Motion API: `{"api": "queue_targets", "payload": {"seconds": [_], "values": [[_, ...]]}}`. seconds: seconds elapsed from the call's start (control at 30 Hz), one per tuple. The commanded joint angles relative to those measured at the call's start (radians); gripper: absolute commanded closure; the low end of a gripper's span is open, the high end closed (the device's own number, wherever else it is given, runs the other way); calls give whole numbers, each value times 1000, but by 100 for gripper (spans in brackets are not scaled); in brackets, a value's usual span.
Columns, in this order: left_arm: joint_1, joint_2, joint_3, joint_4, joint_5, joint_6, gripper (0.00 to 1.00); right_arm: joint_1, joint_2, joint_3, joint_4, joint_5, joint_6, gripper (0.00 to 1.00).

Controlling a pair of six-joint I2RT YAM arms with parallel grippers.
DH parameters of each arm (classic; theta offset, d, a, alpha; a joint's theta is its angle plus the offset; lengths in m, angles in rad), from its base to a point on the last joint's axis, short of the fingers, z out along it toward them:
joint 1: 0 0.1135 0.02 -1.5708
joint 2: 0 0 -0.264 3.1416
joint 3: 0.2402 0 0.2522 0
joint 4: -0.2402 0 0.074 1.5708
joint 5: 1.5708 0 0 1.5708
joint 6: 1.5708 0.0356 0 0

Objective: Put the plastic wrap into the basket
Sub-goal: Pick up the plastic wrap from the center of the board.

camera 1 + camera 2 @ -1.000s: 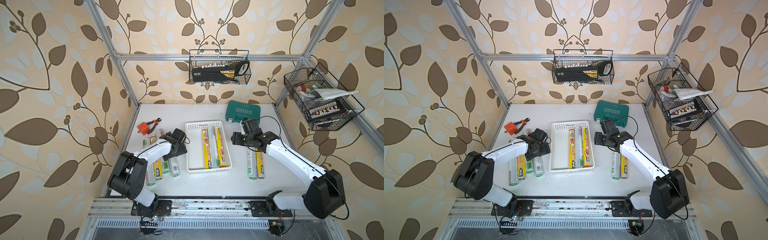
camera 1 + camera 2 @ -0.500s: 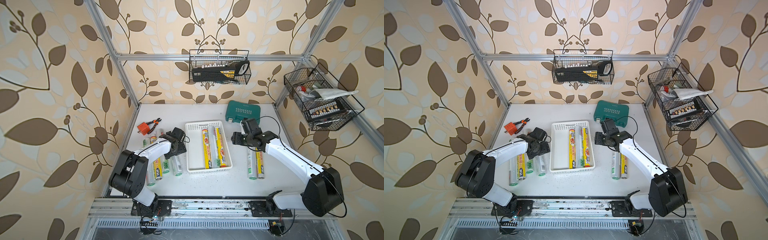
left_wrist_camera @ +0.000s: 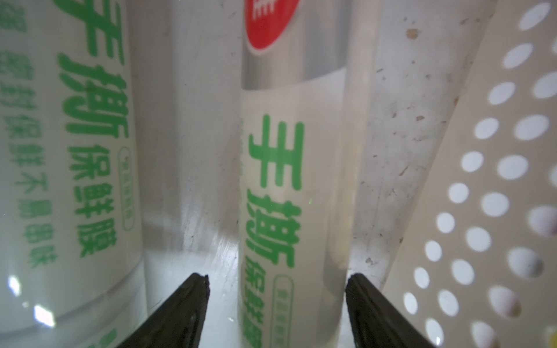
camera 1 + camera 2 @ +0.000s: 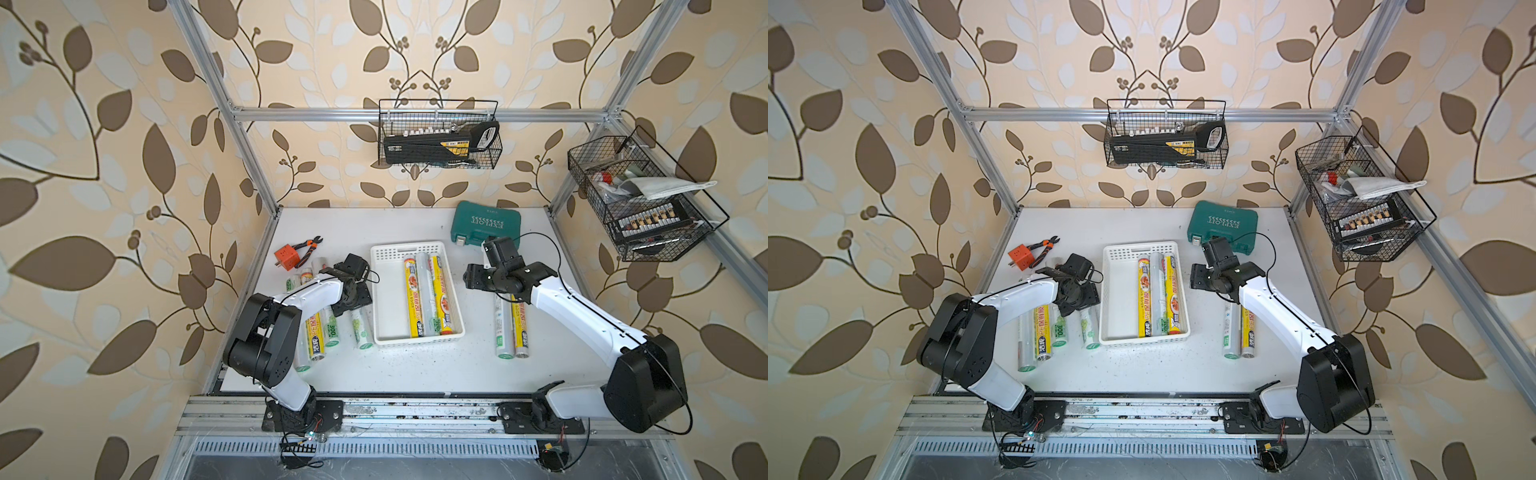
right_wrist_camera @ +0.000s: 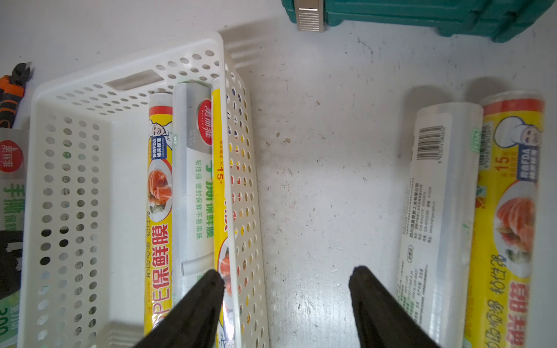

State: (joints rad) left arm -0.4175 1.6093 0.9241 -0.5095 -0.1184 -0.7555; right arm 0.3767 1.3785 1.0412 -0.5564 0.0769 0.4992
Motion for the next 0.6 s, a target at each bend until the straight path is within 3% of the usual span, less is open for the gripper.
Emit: {"api": "queue_targets", "payload": {"seconds": [0.0,0.57], "values": [[10,13,25,26,43,18,25,-5,8,-22,-2,-12,-13,30],[10,65,5,60,56,18,41,-11,15,-29,-2,-14,-17,30]]}}
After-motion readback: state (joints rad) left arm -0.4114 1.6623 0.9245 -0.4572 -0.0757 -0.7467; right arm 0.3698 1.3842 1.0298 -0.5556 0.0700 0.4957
